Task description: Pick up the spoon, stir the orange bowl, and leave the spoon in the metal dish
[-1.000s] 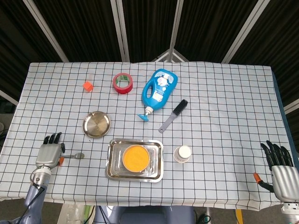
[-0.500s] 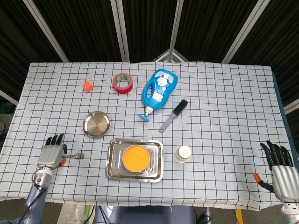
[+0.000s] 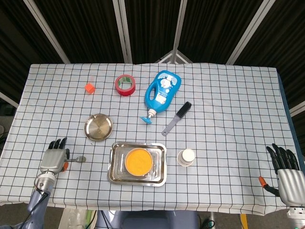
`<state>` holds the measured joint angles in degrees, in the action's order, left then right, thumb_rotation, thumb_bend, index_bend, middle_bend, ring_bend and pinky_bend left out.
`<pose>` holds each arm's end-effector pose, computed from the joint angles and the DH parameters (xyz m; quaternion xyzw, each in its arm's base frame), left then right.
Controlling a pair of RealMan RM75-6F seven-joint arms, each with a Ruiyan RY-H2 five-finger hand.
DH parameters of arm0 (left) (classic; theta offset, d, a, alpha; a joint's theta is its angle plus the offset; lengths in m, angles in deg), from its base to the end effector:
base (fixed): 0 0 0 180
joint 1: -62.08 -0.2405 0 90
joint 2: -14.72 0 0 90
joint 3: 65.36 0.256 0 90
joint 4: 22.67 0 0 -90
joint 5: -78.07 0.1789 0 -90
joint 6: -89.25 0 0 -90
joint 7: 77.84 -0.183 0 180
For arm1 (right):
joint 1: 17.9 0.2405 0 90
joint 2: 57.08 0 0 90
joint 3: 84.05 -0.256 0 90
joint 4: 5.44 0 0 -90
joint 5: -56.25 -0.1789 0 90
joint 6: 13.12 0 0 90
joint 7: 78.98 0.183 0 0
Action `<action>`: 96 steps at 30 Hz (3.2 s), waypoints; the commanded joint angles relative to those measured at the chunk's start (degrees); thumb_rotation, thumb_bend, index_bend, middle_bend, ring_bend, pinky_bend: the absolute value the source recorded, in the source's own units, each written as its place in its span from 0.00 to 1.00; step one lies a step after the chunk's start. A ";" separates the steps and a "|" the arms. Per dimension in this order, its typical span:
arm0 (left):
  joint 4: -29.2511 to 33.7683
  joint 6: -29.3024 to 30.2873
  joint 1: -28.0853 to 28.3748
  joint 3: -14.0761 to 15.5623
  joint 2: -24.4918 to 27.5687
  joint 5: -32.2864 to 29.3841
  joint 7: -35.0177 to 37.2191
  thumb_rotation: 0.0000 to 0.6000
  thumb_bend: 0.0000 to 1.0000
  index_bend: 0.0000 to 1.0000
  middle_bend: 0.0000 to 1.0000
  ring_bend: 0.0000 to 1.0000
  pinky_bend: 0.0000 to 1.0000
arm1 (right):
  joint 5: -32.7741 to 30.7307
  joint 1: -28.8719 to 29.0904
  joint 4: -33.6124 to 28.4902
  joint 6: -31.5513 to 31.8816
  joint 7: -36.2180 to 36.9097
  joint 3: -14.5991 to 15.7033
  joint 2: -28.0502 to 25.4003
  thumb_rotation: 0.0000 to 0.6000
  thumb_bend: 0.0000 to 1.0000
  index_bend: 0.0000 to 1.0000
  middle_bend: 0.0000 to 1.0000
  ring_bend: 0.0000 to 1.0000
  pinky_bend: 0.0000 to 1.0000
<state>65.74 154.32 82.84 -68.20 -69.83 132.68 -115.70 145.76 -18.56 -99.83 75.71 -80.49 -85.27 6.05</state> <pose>-0.3039 0.2731 0.0295 -0.6883 -0.4298 -0.1596 0.5622 -0.3000 -0.1833 0.1916 0.5885 -0.3898 0.3806 0.5973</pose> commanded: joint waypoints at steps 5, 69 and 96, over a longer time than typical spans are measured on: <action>-0.10 0.16 0.19 0.18 -0.08 -0.40 -0.09 1.00 0.57 0.49 0.00 0.00 0.06 | -0.02 0.00 -0.07 -0.03 0.03 0.01 -0.02 1.00 0.31 0.00 0.00 0.00 0.00; 18.53 12.99 21.75 -9.29 -16.64 -13.74 -34.75 1.00 0.41 0.38 0.00 0.00 0.06 | -1.59 0.51 -0.52 -1.27 2.54 -0.63 -0.59 1.00 0.31 0.00 0.00 0.00 0.00; 25.56 17.16 6.27 1.86 5.72 5.46 -2.41 1.00 0.33 0.19 0.00 0.00 0.06 | -1.60 0.44 -0.98 -1.41 2.21 -0.40 -0.70 1.00 0.31 0.00 0.00 0.00 0.00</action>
<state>92.32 170.52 91.86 -68.93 -66.88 135.33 -121.69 144.16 -18.12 -100.81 74.30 -78.28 -85.68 5.34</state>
